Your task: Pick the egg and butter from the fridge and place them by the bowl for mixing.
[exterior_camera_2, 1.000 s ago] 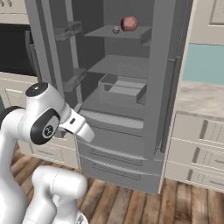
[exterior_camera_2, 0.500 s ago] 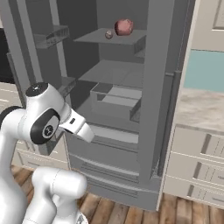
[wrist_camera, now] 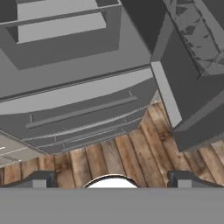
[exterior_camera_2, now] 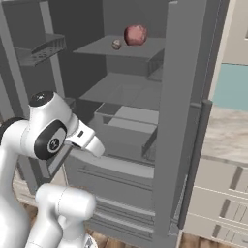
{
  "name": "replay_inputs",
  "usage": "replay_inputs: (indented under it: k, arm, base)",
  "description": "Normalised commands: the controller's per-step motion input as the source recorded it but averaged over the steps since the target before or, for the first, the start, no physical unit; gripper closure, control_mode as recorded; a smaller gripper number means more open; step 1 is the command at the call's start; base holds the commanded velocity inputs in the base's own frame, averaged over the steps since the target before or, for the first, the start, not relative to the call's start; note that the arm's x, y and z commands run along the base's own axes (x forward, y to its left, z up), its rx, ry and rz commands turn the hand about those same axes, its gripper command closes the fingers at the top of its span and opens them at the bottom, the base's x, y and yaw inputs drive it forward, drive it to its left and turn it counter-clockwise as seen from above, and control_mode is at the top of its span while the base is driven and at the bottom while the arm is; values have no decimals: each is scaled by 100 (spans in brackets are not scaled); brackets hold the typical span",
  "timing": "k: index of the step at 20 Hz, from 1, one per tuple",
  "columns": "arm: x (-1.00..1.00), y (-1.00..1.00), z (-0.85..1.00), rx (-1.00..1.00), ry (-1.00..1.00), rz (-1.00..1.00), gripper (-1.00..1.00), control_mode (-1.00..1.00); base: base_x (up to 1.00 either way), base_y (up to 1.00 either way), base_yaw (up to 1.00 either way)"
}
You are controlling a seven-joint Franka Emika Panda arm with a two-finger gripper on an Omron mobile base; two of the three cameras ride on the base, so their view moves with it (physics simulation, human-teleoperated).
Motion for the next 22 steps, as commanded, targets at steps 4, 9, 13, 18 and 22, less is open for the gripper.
replay_inputs:
  k: [4, 9, 13, 18, 22]
  arm:
    - [0, 0, 0, 0, 0, 0, -100, 100]
    - [0, 0, 0, 0, 0, 0, -100, 100]
    - [0, 0, 0, 0, 0, 0, -100, 100]
    - [0, 0, 0, 0, 0, 0, -100, 100]
    - [0, 0, 0, 0, 0, 0, -100, 100]
  base:
    - [56, 18, 0]
    - [54, 0, 0]
    - [48, 0, 0]
    - [49, 0, 0]
    - [51, 0, 0]
